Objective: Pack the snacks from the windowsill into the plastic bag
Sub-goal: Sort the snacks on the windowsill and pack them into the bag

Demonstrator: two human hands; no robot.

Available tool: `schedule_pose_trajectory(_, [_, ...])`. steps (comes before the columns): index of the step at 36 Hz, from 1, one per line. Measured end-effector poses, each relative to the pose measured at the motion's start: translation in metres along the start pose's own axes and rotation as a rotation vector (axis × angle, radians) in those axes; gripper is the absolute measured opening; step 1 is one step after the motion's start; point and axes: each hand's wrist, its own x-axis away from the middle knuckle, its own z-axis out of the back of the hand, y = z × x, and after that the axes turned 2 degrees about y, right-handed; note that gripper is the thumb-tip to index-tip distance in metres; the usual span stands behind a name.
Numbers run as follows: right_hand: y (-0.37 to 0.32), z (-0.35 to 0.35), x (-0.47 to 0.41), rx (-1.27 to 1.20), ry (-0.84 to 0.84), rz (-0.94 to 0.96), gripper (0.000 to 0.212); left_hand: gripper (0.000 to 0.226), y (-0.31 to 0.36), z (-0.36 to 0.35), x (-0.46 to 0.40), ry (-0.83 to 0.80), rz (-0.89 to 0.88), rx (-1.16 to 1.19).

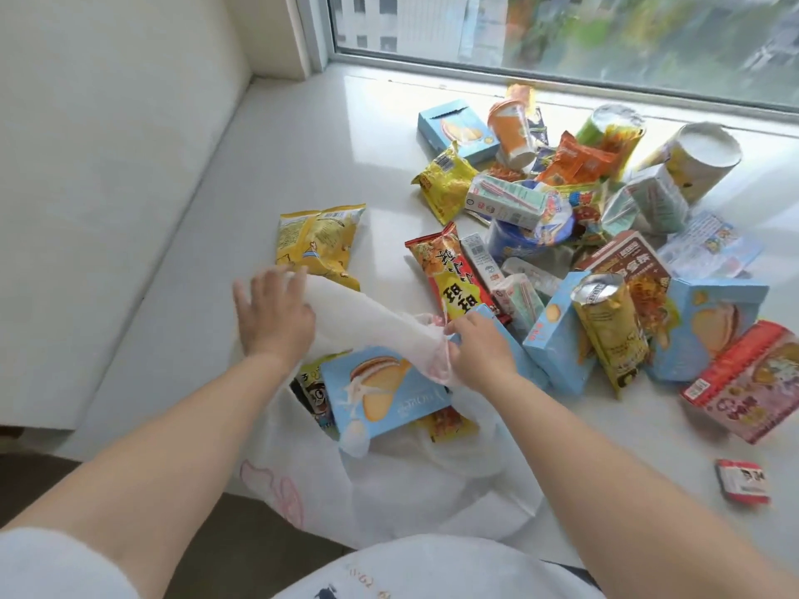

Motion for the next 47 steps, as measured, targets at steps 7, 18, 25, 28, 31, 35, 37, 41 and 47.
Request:
schedule_pose_trajectory(7, [0.020,0.012,0.001,0.166,0.008,0.035,0.039,0.058,0.070,-0.008,0.011,-0.132,-0.716,-0.029])
schedule_pose_trajectory(18, [0.045,0.007,-0.020,-0.037,-0.111,-0.307,0.075,0.046,0.090,-0.042,0.009,-0.607,-0.455,-0.016])
schedule_pose_trajectory(25, [0.047,0.015,-0.039,0.109,-0.248,-0.328,0.070,0.047,0.105,-0.055,0.007,-0.579,-0.424,-0.018])
schedule_pose_trajectory(28, [0.049,0.023,-0.047,0.162,-0.339,-0.323,0.059,0.042,0.119,-0.057,-0.005,-0.490,-0.212,0.265])
schedule_pose_trajectory(31, [0.054,0.028,-0.052,0.145,-0.418,-0.290,0.068,0.047,0.139,-0.063,-0.022,-0.527,-0.034,0.446])
schedule_pose_trajectory(35, [0.065,0.023,-0.053,0.020,-0.542,-0.281,0.097,0.055,0.172,-0.062,-0.048,-0.615,0.197,0.634])
schedule_pose_trajectory(37, [0.069,0.022,-0.054,-0.141,-0.603,-0.329,0.109,0.066,0.186,-0.062,-0.060,-0.643,0.330,0.750])
schedule_pose_trajectory(41, [0.076,0.021,-0.055,-0.379,-0.614,-0.348,0.097,0.097,0.209,-0.066,-0.079,-0.664,0.595,0.896])
schedule_pose_trajectory(47, [0.073,0.030,-0.055,-0.476,-0.384,-0.297,0.039,0.121,0.235,-0.069,-0.098,-0.615,0.748,0.737])
